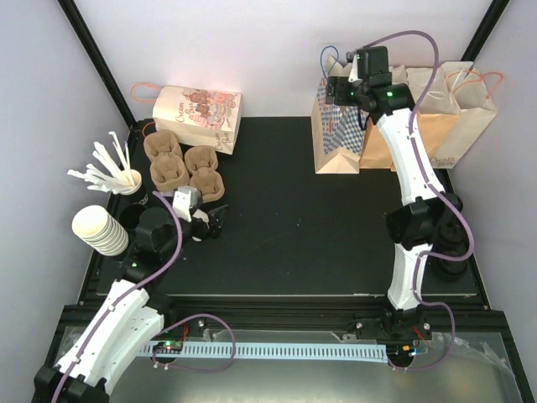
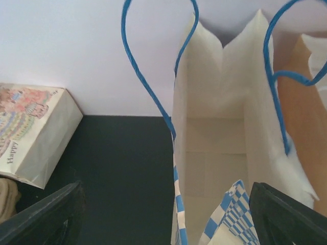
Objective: Pack the takeout coffee
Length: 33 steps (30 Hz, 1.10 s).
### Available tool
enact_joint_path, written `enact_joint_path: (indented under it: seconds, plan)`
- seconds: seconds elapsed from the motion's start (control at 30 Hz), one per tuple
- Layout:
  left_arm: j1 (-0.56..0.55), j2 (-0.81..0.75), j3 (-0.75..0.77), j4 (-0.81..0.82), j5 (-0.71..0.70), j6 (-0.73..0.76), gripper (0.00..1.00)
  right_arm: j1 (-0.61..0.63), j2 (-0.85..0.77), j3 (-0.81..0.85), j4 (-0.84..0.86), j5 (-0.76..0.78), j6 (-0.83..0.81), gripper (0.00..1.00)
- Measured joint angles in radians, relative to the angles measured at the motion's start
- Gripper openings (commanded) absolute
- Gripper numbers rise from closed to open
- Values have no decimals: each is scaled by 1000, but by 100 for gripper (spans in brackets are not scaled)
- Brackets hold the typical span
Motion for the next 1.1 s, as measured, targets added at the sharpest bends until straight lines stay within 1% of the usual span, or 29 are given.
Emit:
enact_joint_path:
  seconds: [0.07,0.23,0.3,0.4,0.53,0.6,0.7,0.8,0.83,0.97,1.1]
  plan:
    - [0,-14,24,-23,4,-27,99,15,25,23,-24,27,-27,88]
    - [0,-36,38,-100,27,-83,99,15,52,23,-40,70,-70,80]
    - [0,-43,41,-134,27,-95,99,15,66,24,-40,74,-81,75]
    - [0,-66,58,-183,26,-99,99,17,90,26,-43,82,-95,71]
    - [0,-87,116,-241,17,-100,99,34,126,27,-51,102,-117,61]
    - [0,-97,150,-268,10,-100,99,47,138,27,-56,109,-128,49]
    - [0,-105,180,-294,0,-98,99,60,144,35,-66,113,-135,25]
    - [0,-111,187,-324,-6,-94,99,72,144,47,-74,121,-146,7]
    - [0,-113,187,-336,-8,-92,99,77,143,50,-76,124,-146,2]
    - [0,-121,189,-371,-16,-81,99,95,132,50,-92,145,-156,1]
    - [0,-127,206,-405,-18,-75,99,122,69,5,-110,156,-156,1]
